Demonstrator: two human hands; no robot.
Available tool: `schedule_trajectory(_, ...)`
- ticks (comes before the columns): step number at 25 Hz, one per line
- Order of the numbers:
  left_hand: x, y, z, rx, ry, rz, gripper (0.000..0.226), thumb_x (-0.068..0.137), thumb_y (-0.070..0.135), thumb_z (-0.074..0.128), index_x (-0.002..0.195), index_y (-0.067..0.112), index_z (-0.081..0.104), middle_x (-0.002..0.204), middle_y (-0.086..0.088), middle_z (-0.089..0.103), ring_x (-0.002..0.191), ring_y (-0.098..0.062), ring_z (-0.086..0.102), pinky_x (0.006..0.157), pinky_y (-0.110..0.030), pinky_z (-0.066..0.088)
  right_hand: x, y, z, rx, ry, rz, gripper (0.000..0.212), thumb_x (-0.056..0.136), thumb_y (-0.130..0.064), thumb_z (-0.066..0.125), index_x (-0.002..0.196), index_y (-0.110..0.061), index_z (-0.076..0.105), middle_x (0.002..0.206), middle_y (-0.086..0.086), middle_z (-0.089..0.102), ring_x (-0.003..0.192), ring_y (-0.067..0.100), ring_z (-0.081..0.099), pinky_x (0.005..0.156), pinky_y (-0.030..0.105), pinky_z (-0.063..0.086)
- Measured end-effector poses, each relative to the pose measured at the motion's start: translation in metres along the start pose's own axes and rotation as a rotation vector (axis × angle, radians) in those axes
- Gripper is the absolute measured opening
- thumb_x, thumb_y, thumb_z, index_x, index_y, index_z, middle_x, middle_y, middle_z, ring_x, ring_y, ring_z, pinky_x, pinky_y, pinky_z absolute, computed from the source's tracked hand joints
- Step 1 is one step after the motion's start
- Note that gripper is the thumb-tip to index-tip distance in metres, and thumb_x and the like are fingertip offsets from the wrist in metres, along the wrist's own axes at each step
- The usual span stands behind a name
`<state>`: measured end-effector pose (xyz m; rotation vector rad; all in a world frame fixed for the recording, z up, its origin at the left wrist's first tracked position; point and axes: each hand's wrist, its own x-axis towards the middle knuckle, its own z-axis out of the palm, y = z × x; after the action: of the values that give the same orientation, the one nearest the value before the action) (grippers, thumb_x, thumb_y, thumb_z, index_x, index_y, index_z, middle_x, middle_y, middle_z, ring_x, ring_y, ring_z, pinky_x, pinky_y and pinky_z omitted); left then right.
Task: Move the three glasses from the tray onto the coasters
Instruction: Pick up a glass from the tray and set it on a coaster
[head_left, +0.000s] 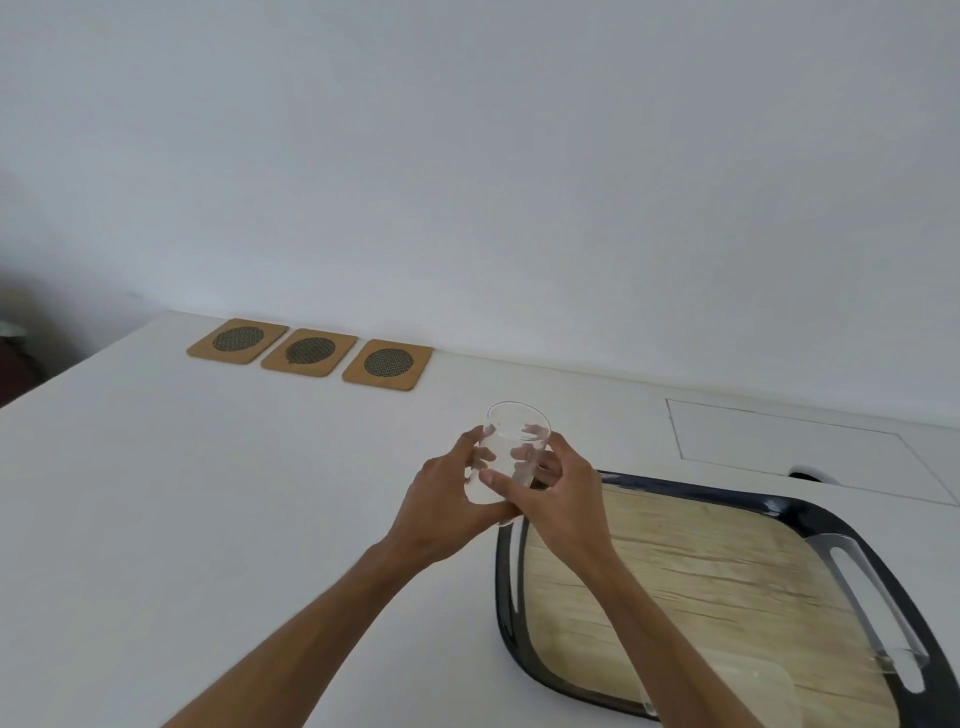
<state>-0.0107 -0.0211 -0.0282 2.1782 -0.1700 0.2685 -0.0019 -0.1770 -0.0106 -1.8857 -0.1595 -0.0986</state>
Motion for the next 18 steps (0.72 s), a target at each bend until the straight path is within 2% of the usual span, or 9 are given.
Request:
schedule_trajectory(3, 0.004, -0.04, -0.029, 0.063, -0.021, -0.026, 0.095, 0.063, 0.076, 0.064, 0.141, 0.033, 0.032, 0.13, 0.007, 0.061, 0.115, -0.013, 0.057, 0.098, -0.04, 0.05, 0.018, -0.006, 0.038, -0.04, 0.014, 0.004, 0.067, 0.061, -0.051, 0.088, 0.118, -0.033, 0.059, 0.11, -0.009, 0.073, 0.1, 0.006, 0.071, 0.089, 0.032, 0.059)
schedule_trajectory(5, 0.005, -0.069, -0.052, 0.112, -0.036, -0.059, 0.091, 0.066, 0.078, 0.059, 0.141, 0.035, 0.031, 0.131, 0.009, 0.06, 0.118, -0.012, 0.055, 0.1, -0.041, 0.048, 0.03, -0.01, 0.062, -0.08, 0.017, 0.003, 0.067, 0.063, -0.049, 0.088, 0.12, -0.031, 0.059, 0.11, -0.009, 0.072, 0.1, 0.008, 0.071, 0.089, 0.027, 0.057)
schedule_trajectory(8, 0.003, -0.118, -0.087, 0.189, -0.058, -0.109, 0.08, 0.074, 0.071, 0.058, 0.14, 0.034, 0.032, 0.132, 0.009, 0.057, 0.121, -0.012, 0.052, 0.1, -0.039, 0.045, 0.052, -0.015, 0.096, -0.126, 0.01, 0.015, 0.068, 0.064, -0.046, 0.089, 0.122, -0.025, 0.059, 0.113, -0.004, 0.072, 0.101, 0.011, 0.07, 0.09, 0.025, 0.055)
schedule_trajectory(10, 0.0, -0.15, -0.109, 0.26, -0.06, -0.142, 0.074, 0.08, 0.062, 0.059, 0.141, 0.029, 0.034, 0.139, 0.005, 0.053, 0.126, -0.017, 0.05, 0.101, -0.038, 0.041, 0.07, -0.019, 0.115, -0.152, 0.012, 0.028, 0.067, 0.064, -0.046, 0.089, 0.12, -0.024, 0.06, 0.112, -0.003, 0.073, 0.1, 0.012, 0.071, 0.093, 0.029, 0.056)
schedule_trajectory(12, 0.001, -0.181, -0.129, 0.362, -0.071, -0.121, 0.076, 0.081, 0.068, 0.051, 0.142, 0.024, 0.036, 0.145, 0.002, 0.048, 0.131, -0.02, 0.044, 0.104, -0.037, 0.037, 0.09, -0.024, 0.133, -0.18, 0.015, 0.033, 0.067, 0.062, -0.048, 0.089, 0.117, -0.026, 0.059, 0.108, -0.004, 0.073, 0.099, 0.011, 0.071, 0.094, 0.034, 0.056)
schedule_trajectory(15, 0.013, -0.219, -0.151, 0.544, -0.112, -0.004, 0.089, 0.079, 0.081, 0.025, 0.142, 0.02, 0.039, 0.151, 0.0, 0.041, 0.14, -0.019, 0.033, 0.112, -0.039, 0.031, 0.122, -0.029, 0.16, -0.227, 0.027, 0.034, 0.065, 0.062, -0.049, 0.089, 0.113, -0.027, 0.056, 0.102, -0.007, 0.072, 0.097, 0.01, 0.071, 0.094, 0.037, 0.054)
schedule_trajectory(18, 0.035, -0.251, -0.164, 0.616, -0.156, 0.018, 0.086, 0.082, 0.078, 0.022, 0.146, 0.022, 0.032, 0.158, 0.0, 0.028, 0.146, -0.02, 0.02, 0.117, -0.046, 0.021, 0.157, -0.026, 0.188, -0.255, 0.051, 0.058, 0.067, 0.062, -0.048, 0.089, 0.113, -0.025, 0.054, 0.105, -0.005, 0.072, 0.098, 0.012, 0.07, 0.094, 0.038, 0.052)
